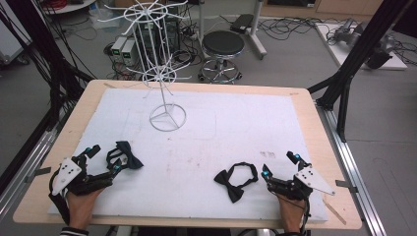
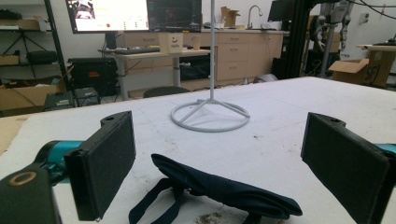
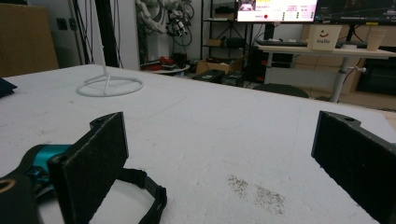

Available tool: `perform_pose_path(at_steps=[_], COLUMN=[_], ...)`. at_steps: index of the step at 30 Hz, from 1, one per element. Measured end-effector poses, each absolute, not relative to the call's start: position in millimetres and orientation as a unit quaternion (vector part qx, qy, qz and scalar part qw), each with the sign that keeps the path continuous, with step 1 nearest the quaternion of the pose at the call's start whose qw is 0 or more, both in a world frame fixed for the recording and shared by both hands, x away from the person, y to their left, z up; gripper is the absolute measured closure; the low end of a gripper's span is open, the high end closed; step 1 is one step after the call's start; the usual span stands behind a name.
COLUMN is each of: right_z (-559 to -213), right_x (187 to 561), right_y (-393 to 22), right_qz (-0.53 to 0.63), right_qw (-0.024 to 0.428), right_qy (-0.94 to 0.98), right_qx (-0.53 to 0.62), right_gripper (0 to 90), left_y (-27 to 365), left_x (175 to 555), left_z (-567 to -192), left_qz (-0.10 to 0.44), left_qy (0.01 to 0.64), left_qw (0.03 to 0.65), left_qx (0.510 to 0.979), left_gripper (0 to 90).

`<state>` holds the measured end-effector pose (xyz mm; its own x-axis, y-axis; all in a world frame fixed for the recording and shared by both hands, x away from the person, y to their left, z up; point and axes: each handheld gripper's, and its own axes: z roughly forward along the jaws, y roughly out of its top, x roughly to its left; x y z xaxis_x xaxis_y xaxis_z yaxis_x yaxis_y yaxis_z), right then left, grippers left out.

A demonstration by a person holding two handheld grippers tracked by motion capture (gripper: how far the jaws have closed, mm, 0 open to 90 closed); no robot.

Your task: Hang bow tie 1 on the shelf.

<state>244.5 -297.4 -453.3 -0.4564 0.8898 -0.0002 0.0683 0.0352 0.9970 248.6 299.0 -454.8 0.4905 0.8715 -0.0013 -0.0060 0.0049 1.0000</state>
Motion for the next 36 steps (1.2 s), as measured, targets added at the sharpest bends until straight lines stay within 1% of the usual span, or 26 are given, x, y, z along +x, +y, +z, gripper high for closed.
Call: perform_pose_path(at_steps=[13,24,30,36], right_z=[-453.6,-453.4,-453.3,-453.4], right_x=[244.3,244.6,244.9,244.3], right_y=[-298.2,-297.0,-296.9,-297.1], right_qz=[0.581,0.577,0.576,0.578], right_qw=[0.360,0.360,0.361,0.360], right_qy=[0.623,0.627,0.628,0.627], right_qx=[0.381,0.380,0.379,0.378], right_gripper=[3.0,3.0,3.0,3.0], left_y=[300.1,302.8,301.0,300.7], left_x=[249.9,250.9,253.7,261.5], left_z=[-454.6,-453.6,-441.9,-425.0], left_qz=[0.352,0.331,0.320,0.310], left_qy=[0.359,0.362,0.352,0.336], left_qw=[0.615,0.632,0.630,0.619], left_qx=[0.607,0.600,0.614,0.639], left_gripper=[10.6,9.6,9.4,9.4])
